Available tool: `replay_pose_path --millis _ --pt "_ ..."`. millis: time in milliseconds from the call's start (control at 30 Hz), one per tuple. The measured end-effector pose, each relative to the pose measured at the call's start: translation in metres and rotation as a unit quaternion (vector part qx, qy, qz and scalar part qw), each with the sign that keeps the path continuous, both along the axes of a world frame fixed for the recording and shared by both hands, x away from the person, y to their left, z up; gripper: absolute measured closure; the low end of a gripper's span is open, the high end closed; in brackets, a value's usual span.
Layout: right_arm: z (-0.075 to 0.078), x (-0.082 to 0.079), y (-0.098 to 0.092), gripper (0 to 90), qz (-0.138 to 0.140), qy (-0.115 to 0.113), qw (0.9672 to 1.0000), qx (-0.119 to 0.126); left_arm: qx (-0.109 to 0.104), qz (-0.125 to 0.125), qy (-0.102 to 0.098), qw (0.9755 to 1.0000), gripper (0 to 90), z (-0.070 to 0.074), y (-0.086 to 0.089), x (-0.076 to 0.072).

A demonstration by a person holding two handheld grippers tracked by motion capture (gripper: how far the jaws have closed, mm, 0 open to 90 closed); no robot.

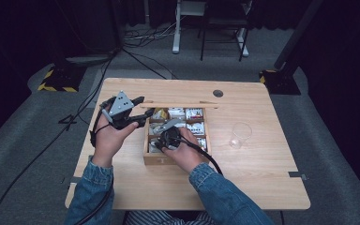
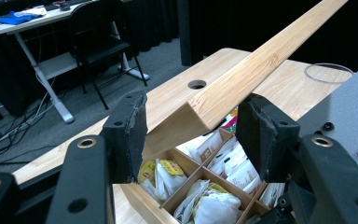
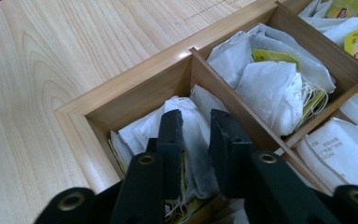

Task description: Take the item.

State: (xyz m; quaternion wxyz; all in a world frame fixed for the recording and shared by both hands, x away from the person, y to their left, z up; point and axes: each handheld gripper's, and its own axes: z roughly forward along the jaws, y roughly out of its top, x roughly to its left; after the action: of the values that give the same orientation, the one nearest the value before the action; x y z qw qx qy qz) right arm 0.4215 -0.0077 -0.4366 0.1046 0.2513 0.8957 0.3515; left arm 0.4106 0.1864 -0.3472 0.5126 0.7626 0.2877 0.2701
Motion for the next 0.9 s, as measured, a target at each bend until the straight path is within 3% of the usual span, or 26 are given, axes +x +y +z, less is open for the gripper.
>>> replay_pose_path --millis 233,333,900 --pt "0.001 -0.001 0.003 89.3 0.002 -0.007 0.9998 -0.017 0.000 0.000 0.000 1.0000 44.4 0.000 0.000 0.000" --pt "0.003 -0.002 0.002 90.0 0.000 -0.013 0.9997 -0.020 0.000 -0.001 0.000 1.0000 44.3 0.000 0.000 0.000" --pt "0.030 -0.013 -0.013 90.0 -0.002 -0.022 0.9994 0.028 -0.001 -0.001 0.000 1.0000 44.3 0.000 0.001 0.001"
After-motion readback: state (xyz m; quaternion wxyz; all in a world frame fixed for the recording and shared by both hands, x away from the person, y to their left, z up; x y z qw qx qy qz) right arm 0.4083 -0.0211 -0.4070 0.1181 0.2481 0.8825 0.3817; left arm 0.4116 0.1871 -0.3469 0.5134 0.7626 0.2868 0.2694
